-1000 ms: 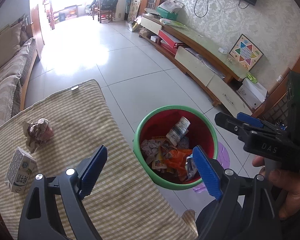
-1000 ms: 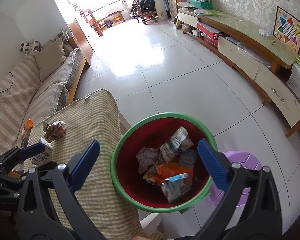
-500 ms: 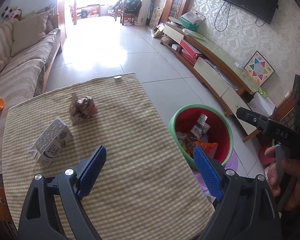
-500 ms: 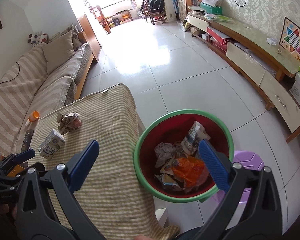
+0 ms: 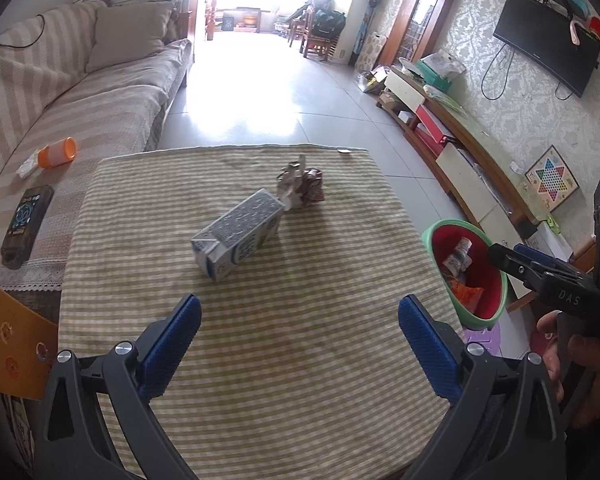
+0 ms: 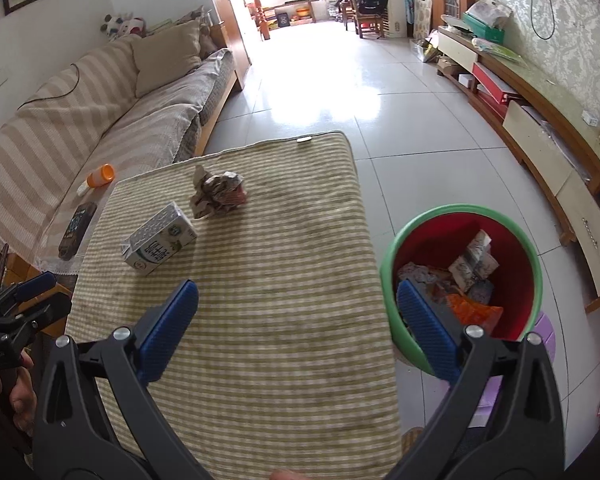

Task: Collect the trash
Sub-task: 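Move both open tools back over the table, then grasp the white milk carton with the left tool while the right tool grasps the crumpled paper ball, then carry the milk carton and paper ball over the red bin and release both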

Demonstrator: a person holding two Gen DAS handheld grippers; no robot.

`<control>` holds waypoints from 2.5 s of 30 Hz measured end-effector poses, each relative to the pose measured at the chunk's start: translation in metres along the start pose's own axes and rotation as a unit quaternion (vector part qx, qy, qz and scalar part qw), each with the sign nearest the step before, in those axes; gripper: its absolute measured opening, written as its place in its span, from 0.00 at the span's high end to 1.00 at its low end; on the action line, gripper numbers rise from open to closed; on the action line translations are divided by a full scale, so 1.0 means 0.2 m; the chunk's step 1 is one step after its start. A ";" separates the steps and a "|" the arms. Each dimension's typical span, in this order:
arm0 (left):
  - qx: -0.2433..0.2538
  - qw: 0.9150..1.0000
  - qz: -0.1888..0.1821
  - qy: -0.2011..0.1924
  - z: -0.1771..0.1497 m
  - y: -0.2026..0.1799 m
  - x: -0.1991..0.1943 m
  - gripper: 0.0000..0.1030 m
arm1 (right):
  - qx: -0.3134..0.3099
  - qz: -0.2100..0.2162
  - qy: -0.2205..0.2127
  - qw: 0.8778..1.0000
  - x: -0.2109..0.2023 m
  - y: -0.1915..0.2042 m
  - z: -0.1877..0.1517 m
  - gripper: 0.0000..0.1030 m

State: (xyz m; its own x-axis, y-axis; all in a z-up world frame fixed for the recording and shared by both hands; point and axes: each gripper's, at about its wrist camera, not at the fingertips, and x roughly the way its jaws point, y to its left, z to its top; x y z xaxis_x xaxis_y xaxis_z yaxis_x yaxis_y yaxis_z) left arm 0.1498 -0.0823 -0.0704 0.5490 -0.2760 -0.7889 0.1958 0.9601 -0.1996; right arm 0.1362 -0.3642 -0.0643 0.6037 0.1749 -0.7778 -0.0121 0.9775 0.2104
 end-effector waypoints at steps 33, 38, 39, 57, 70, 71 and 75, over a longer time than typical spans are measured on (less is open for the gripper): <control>0.091 0.992 0.033 0.080 0.20 0.31 0.63 0.11 | -0.028 0.024 0.070 0.997 0.70 0.41 0.31 0.05; 0.091 0.992 0.029 0.082 0.23 0.31 0.69 0.15 | -0.013 0.035 0.084 0.996 0.86 0.44 0.37 0.05; 0.091 0.992 0.027 0.084 0.23 0.31 0.71 0.16 | -0.010 0.036 0.088 0.995 0.89 0.44 0.38 0.05; 0.101 0.990 0.024 0.091 0.25 0.31 0.82 0.49 | -0.013 0.034 0.134 0.990 1.19 0.48 0.40 0.25; 0.060 0.992 0.019 0.105 0.25 0.35 0.83 0.63 | -0.038 0.029 0.125 0.991 1.14 0.48 0.36 0.50; 0.058 0.992 0.019 0.107 0.25 0.35 0.83 0.63 | -0.041 0.028 0.125 0.991 1.13 0.48 0.36 0.51; 0.055 0.992 0.023 0.110 0.24 0.36 0.80 0.63 | -0.047 0.022 0.125 0.991 1.07 0.47 0.33 0.52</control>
State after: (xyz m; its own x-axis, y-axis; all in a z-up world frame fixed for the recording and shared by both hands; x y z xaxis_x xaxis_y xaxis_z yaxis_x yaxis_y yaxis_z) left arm 0.2907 -0.0597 -0.1841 0.3711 -0.2032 -0.9061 0.2680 0.9577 -0.1050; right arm 0.3175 -0.2428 -0.1717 0.3848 0.2289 -0.8942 -0.1141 0.9731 0.1999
